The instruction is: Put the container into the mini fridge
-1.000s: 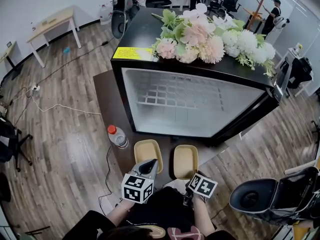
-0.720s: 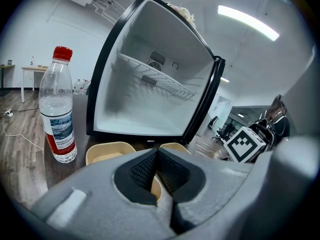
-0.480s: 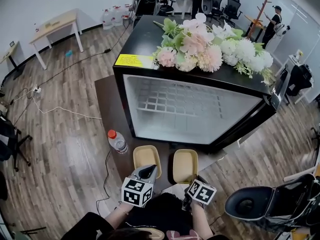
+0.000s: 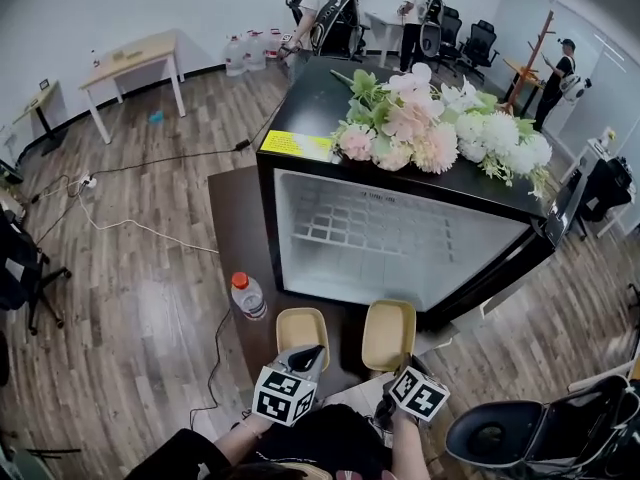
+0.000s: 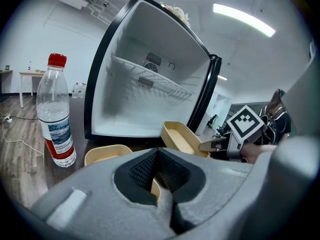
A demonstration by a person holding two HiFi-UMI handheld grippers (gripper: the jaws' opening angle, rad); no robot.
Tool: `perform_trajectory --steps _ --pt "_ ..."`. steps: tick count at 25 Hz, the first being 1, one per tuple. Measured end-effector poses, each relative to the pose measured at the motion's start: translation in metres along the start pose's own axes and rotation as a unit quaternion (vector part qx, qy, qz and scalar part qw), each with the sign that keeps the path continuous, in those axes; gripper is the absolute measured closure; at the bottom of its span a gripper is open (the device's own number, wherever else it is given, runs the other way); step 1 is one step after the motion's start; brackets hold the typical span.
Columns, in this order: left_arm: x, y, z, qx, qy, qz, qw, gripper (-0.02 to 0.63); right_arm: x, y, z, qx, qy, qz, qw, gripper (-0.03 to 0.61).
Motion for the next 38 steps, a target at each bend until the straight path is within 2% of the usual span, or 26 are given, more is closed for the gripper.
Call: perform_trajectory --steps 11,38 --pt "-0.005 0.001 -0.004 0.008 -0.014 -0.004 0.9999 0.606 -0.014 -0.043 0.022 0.018 0.014 -0.017 1.000 0.549" --pt "-0.017 -0.001 0.002 0.017 -0.057 -0.013 0.9981 0.606 -0.030 -0.105 0.089 0.029 0.058 -0.015 0.998 0.549"
Point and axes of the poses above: the fingertips, and each gripper's own axes: z forward along the fingers, x to its right, y out of its underside, the point moved 10 cm from there along -z, backward along the fingers, and after that the axes turned 3 degrees about x, right-handed, at the moved point
